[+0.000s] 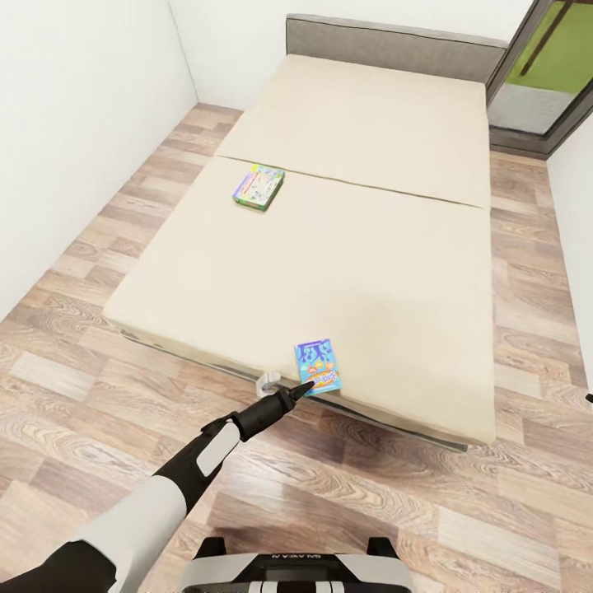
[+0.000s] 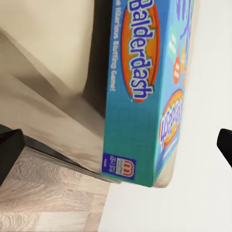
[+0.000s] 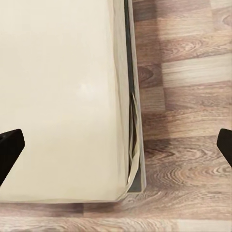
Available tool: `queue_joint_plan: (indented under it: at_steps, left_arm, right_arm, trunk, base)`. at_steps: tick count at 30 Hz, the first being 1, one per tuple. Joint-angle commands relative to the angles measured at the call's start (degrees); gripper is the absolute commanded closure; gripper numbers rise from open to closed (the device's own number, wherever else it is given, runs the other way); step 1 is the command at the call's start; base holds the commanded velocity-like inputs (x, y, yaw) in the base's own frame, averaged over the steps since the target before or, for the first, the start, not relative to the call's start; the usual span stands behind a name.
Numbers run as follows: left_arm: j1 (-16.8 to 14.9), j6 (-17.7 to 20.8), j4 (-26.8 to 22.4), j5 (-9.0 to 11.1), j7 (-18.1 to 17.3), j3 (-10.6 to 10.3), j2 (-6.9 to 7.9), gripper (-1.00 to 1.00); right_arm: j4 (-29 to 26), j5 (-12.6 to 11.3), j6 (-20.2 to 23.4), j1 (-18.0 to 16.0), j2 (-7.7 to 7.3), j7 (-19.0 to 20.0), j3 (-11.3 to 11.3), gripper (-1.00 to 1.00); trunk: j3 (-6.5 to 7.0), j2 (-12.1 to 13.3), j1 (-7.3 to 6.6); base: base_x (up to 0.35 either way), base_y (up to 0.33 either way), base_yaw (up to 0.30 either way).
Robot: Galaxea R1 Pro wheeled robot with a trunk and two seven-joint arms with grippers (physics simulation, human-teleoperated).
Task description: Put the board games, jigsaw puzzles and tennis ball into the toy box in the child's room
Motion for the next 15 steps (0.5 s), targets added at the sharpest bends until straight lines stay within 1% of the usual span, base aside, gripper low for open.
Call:
queue_joint_plan:
  at_steps: [1,15]
  left_arm:
    - [-0.04,0.50,0.02,0.61,-0.08,-0.10,0.02,-1.00]
    - [-0.08,0.48,0.02,0.56,-0.05,-0.11,-0.02,-1.00]
  right_arm:
    - [0.00,-0.35,0.48,-0.04,-0.01,-0.05,-0.07,-1.00]
    - [0.00,-0.35,0.50,-0.04,-0.02,-0.04,-0.14,-1.00]
  trunk:
    - [-0.11,-0.02,0.00]
    - [-1.35,-0.02,0.00]
  base:
    - [0.000,0.000,0.000]
    - [0.000,0.000,0.000]
